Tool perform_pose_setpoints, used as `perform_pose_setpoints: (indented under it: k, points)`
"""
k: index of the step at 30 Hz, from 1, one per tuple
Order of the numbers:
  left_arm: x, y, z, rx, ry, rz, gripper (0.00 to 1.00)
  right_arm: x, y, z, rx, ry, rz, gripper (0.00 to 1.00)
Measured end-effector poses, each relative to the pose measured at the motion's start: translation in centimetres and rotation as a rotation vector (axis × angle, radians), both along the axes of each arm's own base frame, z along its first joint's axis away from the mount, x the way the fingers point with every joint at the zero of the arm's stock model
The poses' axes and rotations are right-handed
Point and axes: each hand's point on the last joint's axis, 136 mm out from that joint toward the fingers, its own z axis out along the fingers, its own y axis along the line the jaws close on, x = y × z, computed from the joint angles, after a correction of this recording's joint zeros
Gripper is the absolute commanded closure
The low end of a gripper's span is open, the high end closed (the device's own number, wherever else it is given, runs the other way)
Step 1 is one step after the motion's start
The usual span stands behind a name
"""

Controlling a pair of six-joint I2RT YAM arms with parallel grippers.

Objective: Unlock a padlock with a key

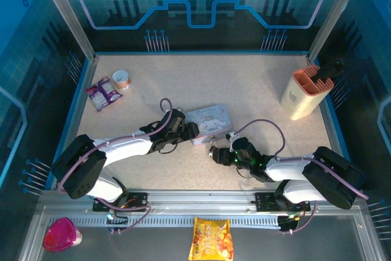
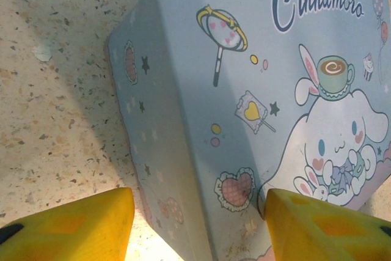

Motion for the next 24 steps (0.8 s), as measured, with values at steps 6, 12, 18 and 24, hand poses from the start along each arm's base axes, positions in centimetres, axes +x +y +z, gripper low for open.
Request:
perform_pose_setpoints:
  k: [6, 12, 18, 24]
  points:
    - [0.0, -0.1, 0.0, -0.011, -0.004, 0.002, 0.42, 1.0, 0.6, -0.1, -0.021, 0.003, -0.015, 0.52]
    - [-0.1, 0.0, 0.0, -0.025, -0.002, 0.013, 0.42, 1.6, 1.1, -0.2, -0.051, -0.006, -0.030, 0.50]
    - [-0.2, 0.0, 0.0, -0.030, -0.003, 0.015, 0.43, 1.9, 1.1, -0.7, -0.121, -0.023, -0.054, 0.60]
    - [-0.3, 0.1, 0.0, -0.031, -0.006, 0.017, 0.44, 2.2, 0.7, -0.9, -0.138, -0.031, -0.085, 0.78]
